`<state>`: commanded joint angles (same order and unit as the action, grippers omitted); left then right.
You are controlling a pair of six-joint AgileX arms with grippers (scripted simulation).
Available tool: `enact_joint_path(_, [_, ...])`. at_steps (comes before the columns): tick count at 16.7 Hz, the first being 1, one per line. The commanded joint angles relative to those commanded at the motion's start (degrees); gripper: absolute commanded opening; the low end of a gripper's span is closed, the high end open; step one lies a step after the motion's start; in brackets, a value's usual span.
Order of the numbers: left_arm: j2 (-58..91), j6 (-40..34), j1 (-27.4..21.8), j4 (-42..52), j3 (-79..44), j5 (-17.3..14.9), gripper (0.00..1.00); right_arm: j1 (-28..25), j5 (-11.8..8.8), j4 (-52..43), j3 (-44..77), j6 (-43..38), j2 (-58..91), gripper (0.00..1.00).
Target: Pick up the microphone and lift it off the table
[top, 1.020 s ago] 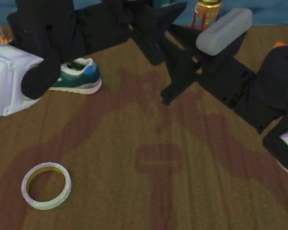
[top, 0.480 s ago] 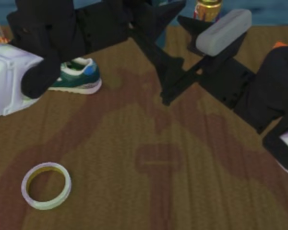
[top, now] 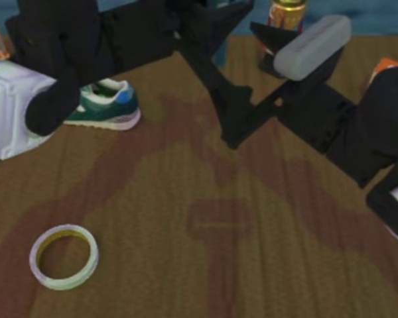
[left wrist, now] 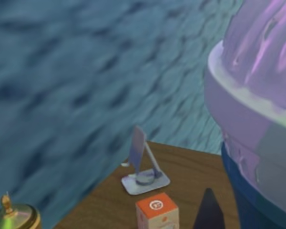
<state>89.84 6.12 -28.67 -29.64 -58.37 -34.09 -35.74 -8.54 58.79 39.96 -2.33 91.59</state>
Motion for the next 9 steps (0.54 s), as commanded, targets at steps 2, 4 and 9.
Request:
enact_joint_path(2, [-1.00,0.09,2.08,0.14,0.95,-1.80,0.00,0.49,-0.54,0.14,-3.30,0.05,-3.17,1.00])
enact_joint_path(4, [-2.23,0.13,4.72,0.32,2.12,-4.01,0.00,1.08,-1.28,0.38,-8.10,-0.07,-7.34,1.00])
enact_joint_path(9, [-4.10,0.28,8.66,0.57,3.88,-7.40,0.00,1.81,-2.48,1.06,-14.31,-0.37,-13.37,1.00])
